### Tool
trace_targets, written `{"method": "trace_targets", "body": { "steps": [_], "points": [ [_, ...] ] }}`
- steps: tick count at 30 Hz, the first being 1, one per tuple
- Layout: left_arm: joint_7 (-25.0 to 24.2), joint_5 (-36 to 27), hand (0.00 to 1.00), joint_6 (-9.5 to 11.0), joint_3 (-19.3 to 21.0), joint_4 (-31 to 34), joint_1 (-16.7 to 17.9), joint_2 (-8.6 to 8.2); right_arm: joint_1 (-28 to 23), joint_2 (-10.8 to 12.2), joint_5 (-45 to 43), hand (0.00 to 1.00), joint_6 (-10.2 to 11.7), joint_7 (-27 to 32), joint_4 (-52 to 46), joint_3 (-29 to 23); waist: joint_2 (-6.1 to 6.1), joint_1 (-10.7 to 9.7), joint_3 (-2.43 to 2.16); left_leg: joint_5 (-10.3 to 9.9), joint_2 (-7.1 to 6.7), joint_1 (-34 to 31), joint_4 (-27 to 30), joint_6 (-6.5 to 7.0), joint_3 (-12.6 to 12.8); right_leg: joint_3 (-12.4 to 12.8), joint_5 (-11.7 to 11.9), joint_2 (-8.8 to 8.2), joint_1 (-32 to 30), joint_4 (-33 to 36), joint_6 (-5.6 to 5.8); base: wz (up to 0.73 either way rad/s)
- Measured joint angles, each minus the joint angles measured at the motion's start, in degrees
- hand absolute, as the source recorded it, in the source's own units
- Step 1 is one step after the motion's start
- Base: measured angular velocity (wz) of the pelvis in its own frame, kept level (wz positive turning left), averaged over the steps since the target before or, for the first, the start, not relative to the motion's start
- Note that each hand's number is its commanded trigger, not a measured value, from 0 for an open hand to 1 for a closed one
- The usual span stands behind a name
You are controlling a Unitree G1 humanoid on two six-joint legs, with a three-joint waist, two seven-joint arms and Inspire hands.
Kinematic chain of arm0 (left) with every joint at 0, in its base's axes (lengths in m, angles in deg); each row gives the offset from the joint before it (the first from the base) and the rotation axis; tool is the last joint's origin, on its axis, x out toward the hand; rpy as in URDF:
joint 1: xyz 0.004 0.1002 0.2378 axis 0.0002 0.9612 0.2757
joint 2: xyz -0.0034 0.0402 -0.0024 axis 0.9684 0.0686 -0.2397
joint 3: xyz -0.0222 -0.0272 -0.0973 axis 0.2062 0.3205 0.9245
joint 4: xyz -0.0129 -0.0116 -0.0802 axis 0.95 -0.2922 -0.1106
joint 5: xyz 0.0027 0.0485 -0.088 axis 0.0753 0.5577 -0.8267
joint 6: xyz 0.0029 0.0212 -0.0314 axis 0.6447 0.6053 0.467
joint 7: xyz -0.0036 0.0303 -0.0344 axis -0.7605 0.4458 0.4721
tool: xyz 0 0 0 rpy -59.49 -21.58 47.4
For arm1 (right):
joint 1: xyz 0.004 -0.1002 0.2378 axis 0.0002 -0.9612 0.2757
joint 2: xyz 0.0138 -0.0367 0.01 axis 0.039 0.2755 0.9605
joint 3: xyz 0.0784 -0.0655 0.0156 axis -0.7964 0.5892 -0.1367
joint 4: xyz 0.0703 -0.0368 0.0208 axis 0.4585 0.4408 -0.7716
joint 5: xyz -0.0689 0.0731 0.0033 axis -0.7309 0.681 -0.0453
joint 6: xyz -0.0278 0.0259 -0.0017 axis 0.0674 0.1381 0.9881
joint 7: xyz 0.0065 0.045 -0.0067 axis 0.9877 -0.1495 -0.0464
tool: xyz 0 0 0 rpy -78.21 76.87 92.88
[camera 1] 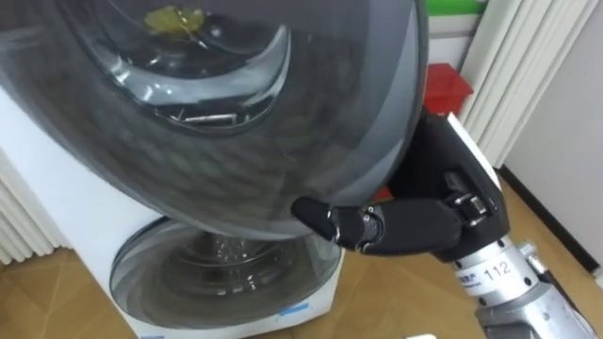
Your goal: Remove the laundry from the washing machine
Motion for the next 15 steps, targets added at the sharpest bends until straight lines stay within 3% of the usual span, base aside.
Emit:
{"method": "trace_targets", "body": {
  "steps": [3, 15],
  "points": [
    [-0.36, 0.01, 0.00, -0.01, -0.01, -0.20, 0.44, -0.01, 0.00, 0.14, -0.15, 0.00, 0.00, -1.68, -0.01, 0.73, -0.62, 0.23, 0.01, -0.23, -0.10, -0.62, 0.60, 0.08, 0.11, -0.20, -0.17, -0.11, -0.17, -0.07, -0.21, 0.00],
    [-1.01, 0.05, 0.00, 0.17, 0.07, -0.17, 0.48, 0.12, -0.28, -1.24, 2.27, 0.00, 0.15, -6.32, -0.08, 1.36, -0.37, 0.21, -0.13, -0.20, 0.02, -0.69, 1.57, 0.05, -0.12, -0.62, -0.08, -0.01, -0.15, 0.08, -0.36, 0.00]
  ]
}}
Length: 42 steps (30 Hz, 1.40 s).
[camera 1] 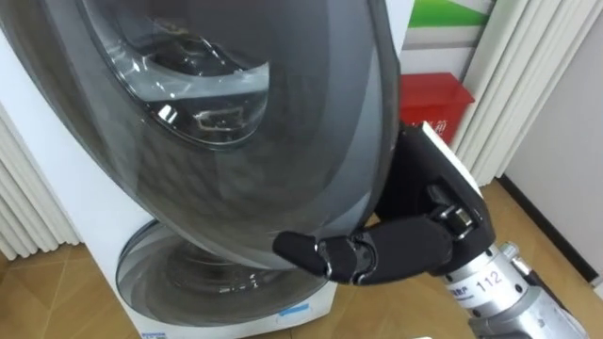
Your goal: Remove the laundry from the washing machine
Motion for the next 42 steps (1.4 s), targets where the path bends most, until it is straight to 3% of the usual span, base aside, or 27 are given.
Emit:
{"method": "trace_targets", "body": {
  "steps": [14, 25, 30, 35, 42],
  "points": [
    [-0.53, -0.02, 0.00, 0.01, -0.10, 0.22, -0.99, 0.14, -0.21, -1.26, 2.37, 0.00, 0.01, -5.40, -0.33, 1.80, 0.12, 0.07, -0.05, 0.00, 0.01, -0.04, -0.11, 0.00, -0.02, -0.44, 0.00, -0.05, 0.00, -0.09, -0.01, 0.00],
    [-0.52, -0.03, 0.00, 0.82, -0.20, 0.19, -1.66, 0.23, -0.20, -1.66, 2.08, 0.00, 0.06, -5.45, -0.35, 1.85, -0.38, 0.23, 0.10, 0.03, 0.00, -0.11, -0.06, -0.02, -0.23, -0.68, -0.06, -0.08, 0.19, -0.10, -0.07, 0.00],
    [-0.53, -0.06, 0.00, 0.82, -0.29, -0.12, -1.74, 0.56, -0.35, -0.93, 1.97, 0.00, 0.51, -5.39, 0.03, 1.97, -1.07, 0.85, 0.23, 0.23, 0.08, -0.09, -0.06, -0.27, -0.40, -0.81, -0.20, -0.16, 0.18, -0.01, -0.27, 0.01],
    [-0.54, -0.06, 0.00, 0.84, -1.21, -0.22, -1.50, 2.20, -0.36, -0.37, 2.29, 0.00, 3.08, -5.24, 3.08, 2.02, -3.15, 1.64, 0.33, 1.11, 0.37, -0.22, -0.09, -0.95, -1.75, -2.43, -0.66, -0.17, 0.51, 0.16, -0.90, 0.14],
    [-1.38, -0.02, 0.00, 0.81, -1.11, -0.08, -0.85, 2.38, -0.36, 0.64, 2.84, 0.00, 3.34, -4.80, 3.88, 2.19, -3.55, 3.11, 0.27, 1.81, 1.24, -1.13, 0.15, -2.06, -3.25, -3.98, -0.78, 0.60, 0.08, 0.04, -1.99, 0.10]
  ]
}}
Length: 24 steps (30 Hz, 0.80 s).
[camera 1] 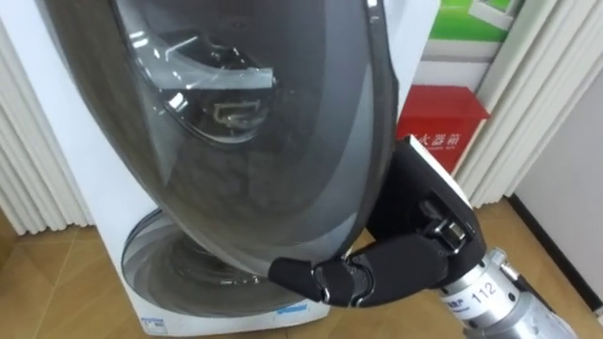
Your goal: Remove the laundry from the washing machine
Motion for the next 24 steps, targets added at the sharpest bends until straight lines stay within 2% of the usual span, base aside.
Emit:
{"method": "trace_targets", "body": {
  "steps": [5, 9, 14, 16, 24],
  "points": [
    [-1.23, -0.03, 0.00, 0.00, 0.01, 0.01, 0.19, 0.01, -0.05, 1.11, 1.43, 0.00, 0.81, -0.01, 1.14, 0.73, -0.04, 0.81, -0.02, 0.72, 0.30, -0.02, 0.02, -0.85, -1.49, -1.73, -0.84, 0.22, -0.15, 0.10, -1.02, 0.17],
    [-1.76, -0.07, 0.00, 0.02, 0.00, 0.01, -0.08, 0.18, -0.04, 0.97, 1.50, 0.00, 1.27, -0.01, 1.15, 1.52, -0.14, 1.61, -0.07, 0.90, 0.78, -0.01, -0.05, -1.15, -1.41, -1.80, -0.91, 0.69, -0.13, 0.18, -1.60, 0.02],
    [-1.93, 0.01, 0.00, 0.12, 0.05, 0.03, -0.72, 0.20, -0.04, 0.59, 1.69, 0.00, 2.95, -0.14, 1.15, 4.44, -0.19, 2.27, -0.10, 1.23, 1.27, -0.10, -0.35, -1.70, -1.38, -1.72, -0.93, 1.20, 0.00, 0.64, -2.39, 0.00],
    [-1.96, 0.02, 0.00, 0.12, 0.08, 0.15, -0.85, 0.20, -0.02, -0.22, 1.89, 0.00, 3.28, -0.14, 1.15, 5.00, -0.19, 2.65, -0.10, 1.37, 1.37, -0.08, -0.53, -1.90, -1.35, -1.78, -0.95, 1.27, 0.02, 0.65, -2.50, 0.00],
    [-2.45, 0.01, 0.00, 0.10, 0.62, 0.36, -0.89, 0.23, 0.03, -0.95, 2.16, 0.00, 3.39, -1.41, 1.15, 6.03, -0.29, 3.24, -0.05, 1.66, 1.65, -0.17, -0.58, -2.38, -1.36, -2.86, -1.36, 1.35, -0.10, 0.64, -2.74, 0.08]
  ]
}}
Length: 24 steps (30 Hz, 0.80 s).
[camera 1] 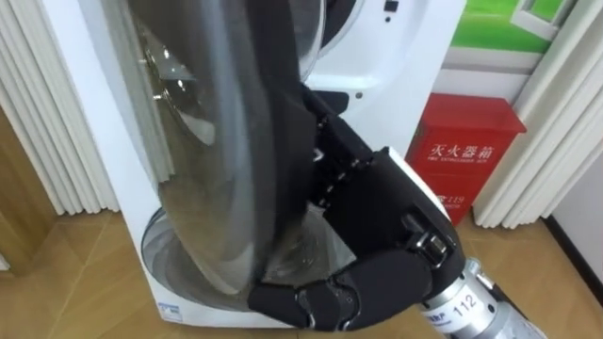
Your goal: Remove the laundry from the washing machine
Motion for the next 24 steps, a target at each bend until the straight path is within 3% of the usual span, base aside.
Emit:
{"method": "trace_targets", "body": {
  "steps": [6, 11, 13, 24],
  "points": [
    [-0.09, -0.03, 0.00, 0.05, 0.08, 0.17, -0.02, 0.00, 2.63, -0.44, 0.43, 0.00, -0.20, -2.49, 0.02, 4.38, -0.29, 2.04, 0.06, 0.09, 0.08, 0.06, 0.02, -0.13, -0.03, -0.60, -0.14, 0.02, 0.17, 0.02, -0.15, 0.06],
    [-0.12, -0.08, 0.00, 0.07, 0.41, 0.12, -0.48, 0.20, 7.23, -0.59, -1.45, 0.00, -5.48, -5.05, 2.12, 10.06, -1.81, 4.71, 0.35, -0.01, -0.40, -0.45, 0.23, 0.02, -0.16, -1.99, -0.31, -0.49, 1.02, -0.16, 0.13, 0.19],
    [-0.24, -0.17, 0.00, 0.07, 0.38, -0.05, -0.47, -0.09, 7.58, -0.64, -2.06, 0.00, -6.45, -5.78, 2.22, 10.34, -1.79, 4.96, 0.38, -0.11, -0.88, -0.78, 0.48, 0.22, -0.17, -2.75, -0.61, -1.01, 1.05, -0.16, 0.65, 0.25],
    [-0.04, -1.30, 0.00, 0.08, 0.44, -0.07, -0.79, -0.05, 7.74, -0.53, -3.24, 0.00, -6.82, -7.72, 2.22, 10.34, -1.32, 5.04, 0.71, -0.66, -2.33, -1.00, 0.30, 1.43, -0.29, -3.50, -1.40, -2.42, 1.92, -0.22, 2.10, 0.06]
  ]
}}
